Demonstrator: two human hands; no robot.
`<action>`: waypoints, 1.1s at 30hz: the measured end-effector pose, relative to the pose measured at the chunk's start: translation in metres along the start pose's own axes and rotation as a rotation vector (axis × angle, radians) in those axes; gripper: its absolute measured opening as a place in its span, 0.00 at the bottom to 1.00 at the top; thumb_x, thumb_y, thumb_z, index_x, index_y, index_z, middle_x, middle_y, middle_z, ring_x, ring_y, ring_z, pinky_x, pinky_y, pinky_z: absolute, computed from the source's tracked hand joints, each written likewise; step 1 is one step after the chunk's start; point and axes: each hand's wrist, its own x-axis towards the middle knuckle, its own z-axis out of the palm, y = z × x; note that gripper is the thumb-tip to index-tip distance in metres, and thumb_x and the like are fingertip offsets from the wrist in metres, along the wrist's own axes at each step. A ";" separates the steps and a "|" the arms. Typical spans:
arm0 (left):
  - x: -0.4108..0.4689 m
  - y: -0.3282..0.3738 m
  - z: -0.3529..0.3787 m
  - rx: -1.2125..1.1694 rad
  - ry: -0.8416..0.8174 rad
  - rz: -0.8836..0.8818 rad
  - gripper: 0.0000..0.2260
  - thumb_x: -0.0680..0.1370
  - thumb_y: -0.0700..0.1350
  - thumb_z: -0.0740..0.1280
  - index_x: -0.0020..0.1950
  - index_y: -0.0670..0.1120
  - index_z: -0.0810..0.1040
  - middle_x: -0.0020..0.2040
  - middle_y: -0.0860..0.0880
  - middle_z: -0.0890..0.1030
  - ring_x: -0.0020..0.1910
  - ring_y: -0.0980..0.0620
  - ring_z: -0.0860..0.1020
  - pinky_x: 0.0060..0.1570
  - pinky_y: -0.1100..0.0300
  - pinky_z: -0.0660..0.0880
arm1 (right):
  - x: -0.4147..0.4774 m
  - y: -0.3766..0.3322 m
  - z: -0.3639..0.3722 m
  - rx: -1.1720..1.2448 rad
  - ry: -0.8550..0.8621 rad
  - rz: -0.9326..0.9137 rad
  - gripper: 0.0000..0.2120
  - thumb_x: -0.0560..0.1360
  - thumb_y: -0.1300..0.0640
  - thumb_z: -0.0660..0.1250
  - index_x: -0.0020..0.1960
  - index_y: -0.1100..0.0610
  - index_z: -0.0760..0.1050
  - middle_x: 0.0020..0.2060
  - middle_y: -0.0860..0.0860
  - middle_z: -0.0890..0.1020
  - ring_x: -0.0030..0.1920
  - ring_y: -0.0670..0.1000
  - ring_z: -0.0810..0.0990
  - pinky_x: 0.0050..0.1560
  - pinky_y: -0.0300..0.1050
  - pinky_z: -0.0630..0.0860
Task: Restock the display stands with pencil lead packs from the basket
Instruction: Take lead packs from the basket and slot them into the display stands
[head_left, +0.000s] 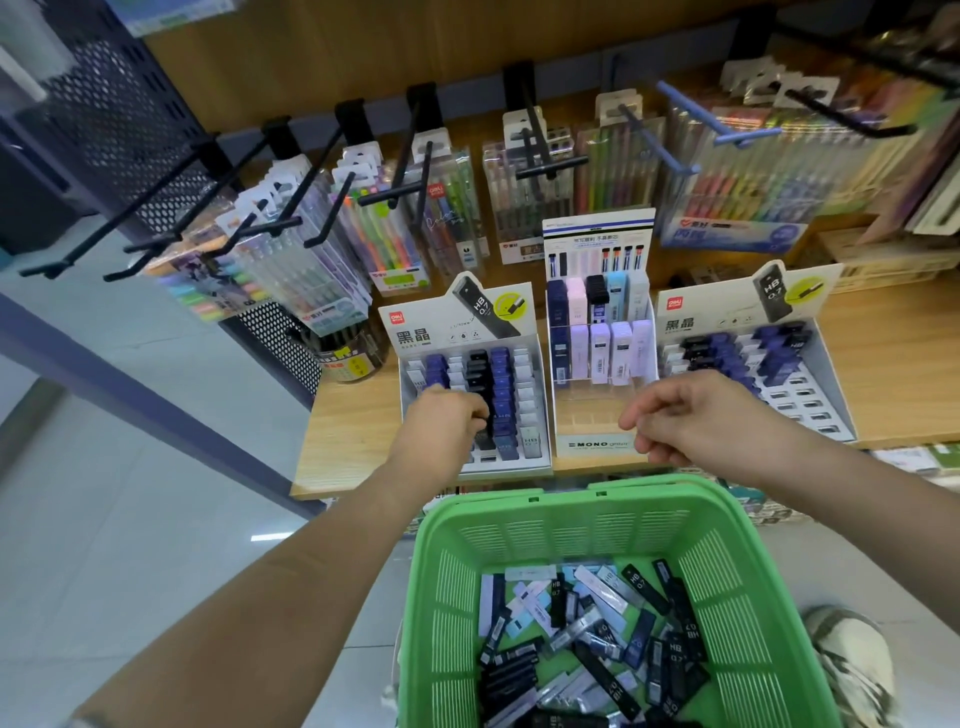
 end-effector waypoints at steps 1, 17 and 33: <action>0.001 0.001 -0.001 0.010 0.019 0.008 0.09 0.80 0.42 0.64 0.57 0.46 0.81 0.52 0.46 0.82 0.55 0.45 0.74 0.54 0.56 0.70 | -0.003 0.002 0.000 -0.007 0.002 -0.001 0.12 0.78 0.68 0.62 0.43 0.58 0.81 0.30 0.51 0.83 0.27 0.43 0.79 0.28 0.33 0.73; -0.137 0.022 0.108 0.067 -0.505 0.180 0.12 0.79 0.40 0.60 0.58 0.47 0.79 0.53 0.47 0.81 0.51 0.49 0.79 0.54 0.53 0.77 | -0.051 0.127 0.067 -0.905 -0.405 0.033 0.14 0.79 0.58 0.63 0.64 0.56 0.73 0.51 0.54 0.80 0.49 0.52 0.78 0.47 0.44 0.75; -0.150 0.007 0.294 -0.161 -0.596 -0.410 0.43 0.73 0.43 0.73 0.78 0.51 0.47 0.75 0.36 0.54 0.72 0.35 0.60 0.71 0.42 0.62 | 0.010 0.307 0.171 -0.700 -0.141 0.547 0.51 0.73 0.42 0.72 0.79 0.58 0.40 0.74 0.67 0.55 0.72 0.66 0.61 0.70 0.54 0.63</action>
